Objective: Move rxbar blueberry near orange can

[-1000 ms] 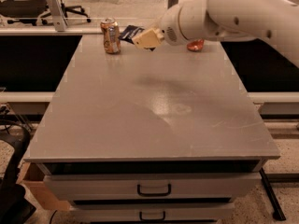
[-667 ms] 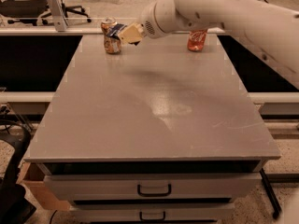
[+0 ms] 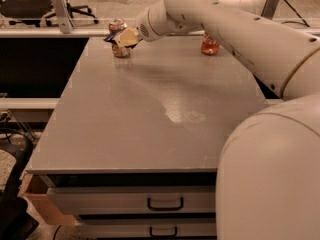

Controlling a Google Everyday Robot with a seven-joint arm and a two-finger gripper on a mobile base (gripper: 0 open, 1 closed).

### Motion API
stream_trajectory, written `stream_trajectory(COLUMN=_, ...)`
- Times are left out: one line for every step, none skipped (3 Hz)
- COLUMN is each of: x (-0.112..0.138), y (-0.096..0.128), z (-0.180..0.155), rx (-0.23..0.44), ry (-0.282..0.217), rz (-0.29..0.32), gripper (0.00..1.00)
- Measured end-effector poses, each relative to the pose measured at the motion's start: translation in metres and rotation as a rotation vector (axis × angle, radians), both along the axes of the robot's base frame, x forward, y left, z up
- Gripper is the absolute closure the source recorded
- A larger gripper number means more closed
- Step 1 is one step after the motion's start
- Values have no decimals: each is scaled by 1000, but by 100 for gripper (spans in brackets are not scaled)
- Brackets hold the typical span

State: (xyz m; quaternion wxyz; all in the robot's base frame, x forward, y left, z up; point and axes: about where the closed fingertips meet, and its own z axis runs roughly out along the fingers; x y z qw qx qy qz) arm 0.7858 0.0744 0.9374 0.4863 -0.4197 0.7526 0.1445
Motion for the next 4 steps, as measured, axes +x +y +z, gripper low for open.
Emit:
stream_trajectory(x=12, y=-30, z=-9, rx=55, ry=12, rz=-31, gripper=100)
stream_trajectory(x=18, y=-81, z=-16, rx=83, ry=18, rz=-95, gripper=100)
stream_trajectory(x=21, y=-104, z=-24, rx=93, ry=25, rz=-121, gripper=100)
stream_trajectory(x=25, y=-98, z=-30, rx=102, ry=28, rz=-110, gripper=100)
